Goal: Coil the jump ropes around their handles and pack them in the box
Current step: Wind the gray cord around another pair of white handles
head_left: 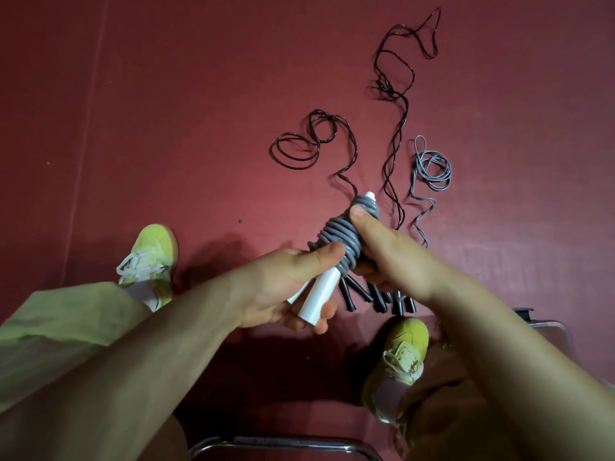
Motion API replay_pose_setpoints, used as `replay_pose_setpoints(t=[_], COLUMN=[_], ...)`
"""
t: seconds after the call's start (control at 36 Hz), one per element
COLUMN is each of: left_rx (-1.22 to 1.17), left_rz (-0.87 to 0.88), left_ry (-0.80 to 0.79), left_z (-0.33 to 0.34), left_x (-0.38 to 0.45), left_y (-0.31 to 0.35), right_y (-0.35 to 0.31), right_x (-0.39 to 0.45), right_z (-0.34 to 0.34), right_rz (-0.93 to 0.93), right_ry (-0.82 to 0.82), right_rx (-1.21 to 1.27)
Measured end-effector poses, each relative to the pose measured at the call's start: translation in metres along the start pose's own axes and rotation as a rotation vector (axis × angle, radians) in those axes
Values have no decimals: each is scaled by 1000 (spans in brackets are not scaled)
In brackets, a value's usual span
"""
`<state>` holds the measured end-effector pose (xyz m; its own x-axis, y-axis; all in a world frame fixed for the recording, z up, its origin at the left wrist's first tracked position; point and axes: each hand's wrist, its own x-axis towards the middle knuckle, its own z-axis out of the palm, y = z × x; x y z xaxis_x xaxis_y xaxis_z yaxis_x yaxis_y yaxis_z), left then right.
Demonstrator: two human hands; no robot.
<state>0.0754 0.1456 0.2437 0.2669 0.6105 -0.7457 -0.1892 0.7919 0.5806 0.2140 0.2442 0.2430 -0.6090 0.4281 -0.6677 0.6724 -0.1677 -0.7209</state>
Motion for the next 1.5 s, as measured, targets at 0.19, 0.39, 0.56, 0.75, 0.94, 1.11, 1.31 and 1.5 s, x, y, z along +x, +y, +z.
replay_pose_setpoints(t=[0.19, 0.39, 0.56, 0.75, 0.94, 1.11, 1.31, 1.5], left_rx=[194, 554, 773, 497, 65, 43, -127, -171], left_rz=[100, 177, 141, 209, 276, 233, 243, 206], left_ry=[216, 379, 480, 351, 247, 224, 202, 223], left_z=[-2, -18, -24, -23, -8, -13, -18, -26], left_x=[8, 14, 15, 8, 3, 3, 1, 3], left_y=[-3, -13, -15, -11, -6, -5, -2, -5], right_y=[1, 10, 9, 6, 6, 13, 3, 7], right_x=[4, 9, 10, 9, 11, 10, 1, -1], right_z=[6, 10, 12, 10, 8, 2, -18, -34], right_rz=[67, 129, 179, 122, -25, -34, -55, -6], right_ry=[-13, 51, 7, 11, 76, -107, -223, -107], right_rx=[-114, -235, 22, 89, -77, -81, -12, 46])
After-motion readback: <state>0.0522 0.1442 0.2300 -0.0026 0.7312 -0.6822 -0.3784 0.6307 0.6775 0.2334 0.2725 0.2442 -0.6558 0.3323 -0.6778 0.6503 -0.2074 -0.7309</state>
